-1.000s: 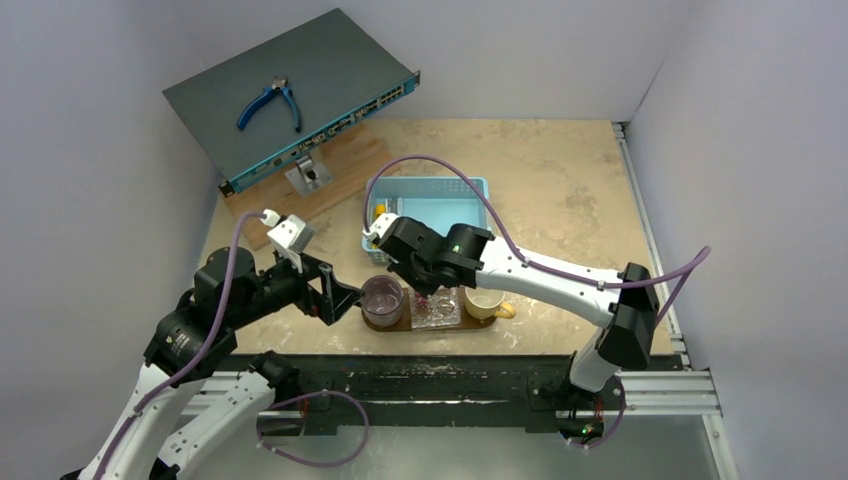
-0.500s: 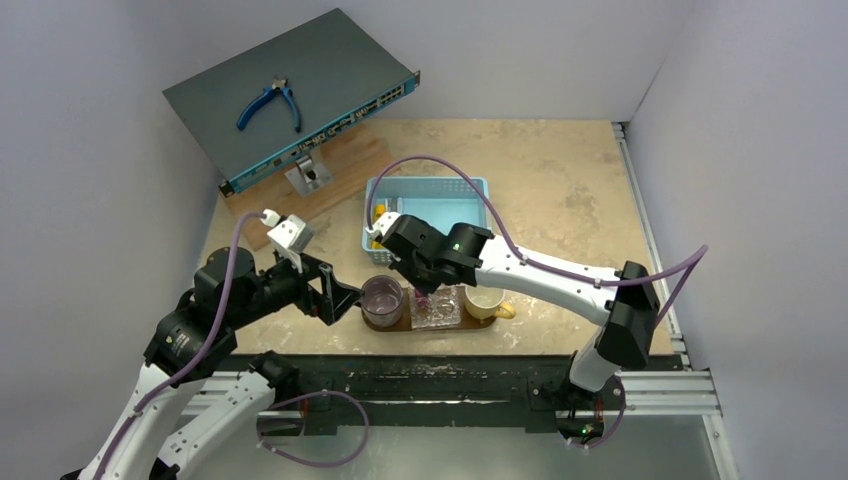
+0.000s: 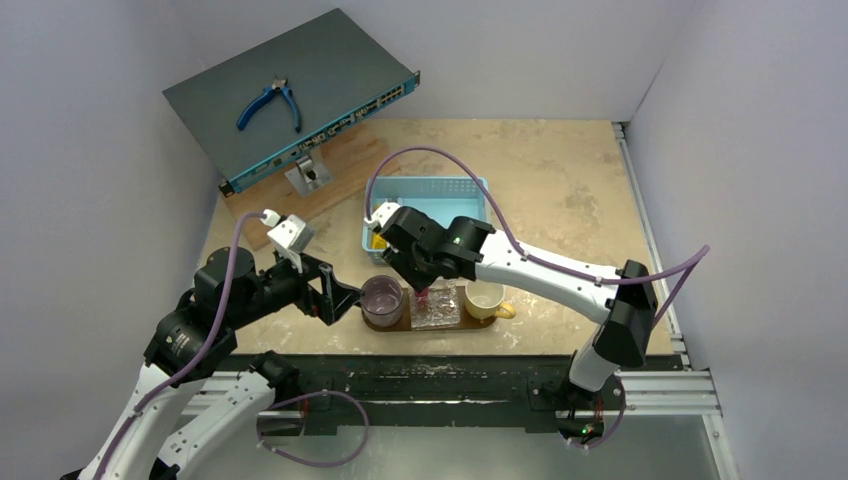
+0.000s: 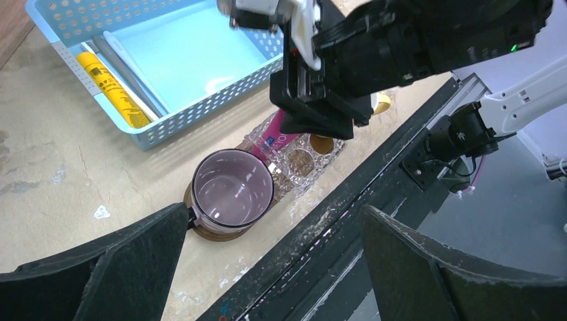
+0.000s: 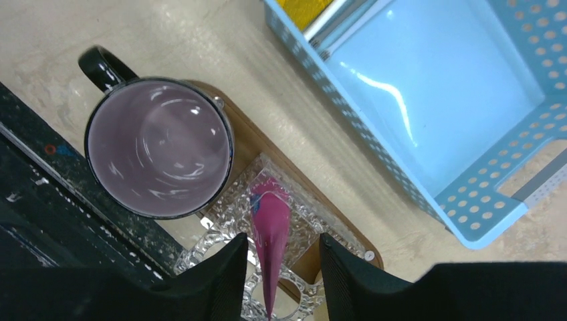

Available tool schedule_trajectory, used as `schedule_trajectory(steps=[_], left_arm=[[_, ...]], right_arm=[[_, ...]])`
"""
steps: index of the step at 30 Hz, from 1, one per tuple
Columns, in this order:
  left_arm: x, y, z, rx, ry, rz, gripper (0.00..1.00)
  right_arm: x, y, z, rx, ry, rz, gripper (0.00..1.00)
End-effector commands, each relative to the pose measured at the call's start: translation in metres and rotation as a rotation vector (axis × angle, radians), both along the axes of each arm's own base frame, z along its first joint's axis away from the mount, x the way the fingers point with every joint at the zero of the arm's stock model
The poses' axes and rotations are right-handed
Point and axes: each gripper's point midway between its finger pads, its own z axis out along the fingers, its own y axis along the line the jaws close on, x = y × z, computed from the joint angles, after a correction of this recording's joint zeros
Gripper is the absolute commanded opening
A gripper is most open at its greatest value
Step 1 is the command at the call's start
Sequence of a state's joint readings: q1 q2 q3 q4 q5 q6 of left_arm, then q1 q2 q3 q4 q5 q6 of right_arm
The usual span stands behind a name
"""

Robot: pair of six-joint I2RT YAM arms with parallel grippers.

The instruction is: Prepare toiletry sets of a toothbrush and toothpaste on the tray

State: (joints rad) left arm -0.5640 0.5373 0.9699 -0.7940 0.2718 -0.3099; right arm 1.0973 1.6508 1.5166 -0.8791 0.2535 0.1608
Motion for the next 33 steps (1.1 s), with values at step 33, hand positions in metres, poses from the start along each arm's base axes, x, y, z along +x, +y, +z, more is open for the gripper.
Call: schedule_trajectory(steps=[33], left_arm=[[0.014, 0.015, -0.001, 0.043, -0.051, 0.096, 1.0]], right_arm=[[0.174, 0.074, 0.001, 0.492, 0.016, -0.433, 0.54]])
